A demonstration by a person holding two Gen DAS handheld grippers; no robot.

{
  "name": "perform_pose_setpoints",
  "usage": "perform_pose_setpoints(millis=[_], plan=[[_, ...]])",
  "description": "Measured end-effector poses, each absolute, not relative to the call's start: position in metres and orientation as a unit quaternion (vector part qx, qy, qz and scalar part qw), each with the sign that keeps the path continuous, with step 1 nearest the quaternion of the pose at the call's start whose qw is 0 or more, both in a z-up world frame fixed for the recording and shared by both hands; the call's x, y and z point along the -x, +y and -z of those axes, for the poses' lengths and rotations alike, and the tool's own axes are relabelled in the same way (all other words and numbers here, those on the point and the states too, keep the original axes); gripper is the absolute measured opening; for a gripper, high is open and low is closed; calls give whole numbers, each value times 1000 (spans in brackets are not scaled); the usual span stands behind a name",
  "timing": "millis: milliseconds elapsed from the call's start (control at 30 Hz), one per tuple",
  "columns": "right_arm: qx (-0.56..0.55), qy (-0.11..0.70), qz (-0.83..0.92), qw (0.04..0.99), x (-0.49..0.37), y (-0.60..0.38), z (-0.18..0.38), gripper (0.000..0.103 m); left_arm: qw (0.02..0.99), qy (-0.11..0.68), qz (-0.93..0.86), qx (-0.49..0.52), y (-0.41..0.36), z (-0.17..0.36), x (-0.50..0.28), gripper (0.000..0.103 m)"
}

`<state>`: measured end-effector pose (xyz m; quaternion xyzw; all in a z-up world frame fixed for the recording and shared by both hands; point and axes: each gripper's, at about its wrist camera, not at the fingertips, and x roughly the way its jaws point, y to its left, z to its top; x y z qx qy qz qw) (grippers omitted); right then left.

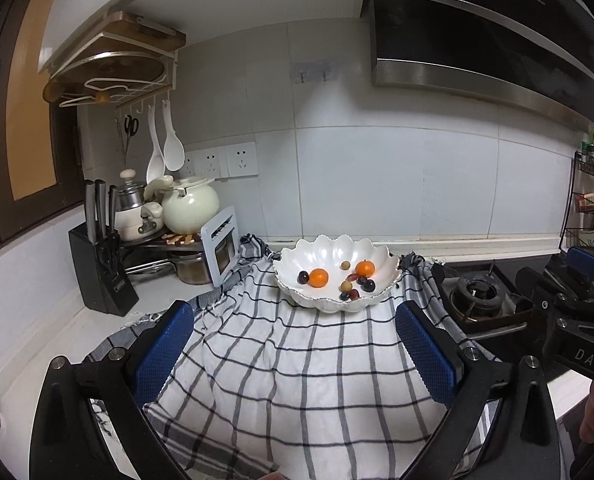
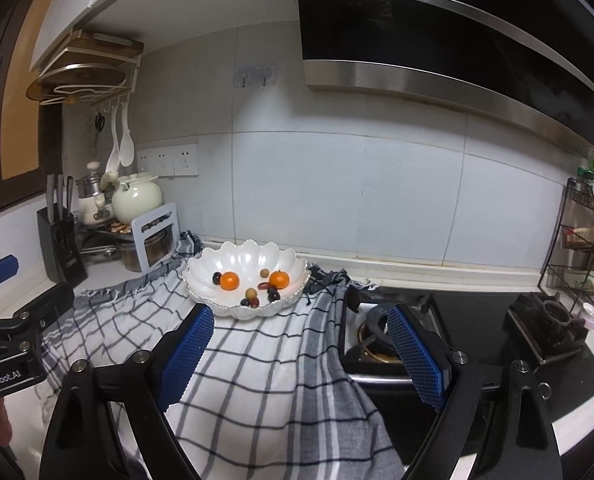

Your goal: Organize fruits

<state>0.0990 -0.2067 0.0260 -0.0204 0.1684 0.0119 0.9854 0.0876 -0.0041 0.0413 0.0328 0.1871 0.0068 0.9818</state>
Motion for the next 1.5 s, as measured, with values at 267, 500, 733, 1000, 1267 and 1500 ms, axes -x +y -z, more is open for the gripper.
perform_pose_setpoints(millis=[267, 500, 733, 1000, 1267, 1500], plan=[[25, 166, -11, 986, -76, -205, -23, 90, 983, 181, -3, -34, -7, -42, -64, 103], [19, 164, -5, 986, -60, -211, -24, 90, 983, 181, 6, -36, -13, -42, -50, 103], [15, 159, -1, 987, -49, -214, -25, 90, 984, 177, 10, -35, -17, -43, -43, 103], [13, 157, -4, 987, -45, -216, -26, 90, 984, 175, 11, -33, -18, -45, -40, 103], [13, 154, -3, 988, -42, -217, -26, 90, 984, 174, 13, -28, -19, -46, -38, 103], [11, 154, -2, 988, -41, -218, -28, 90, 984, 173, 13, -29, -21, -47, -38, 103]])
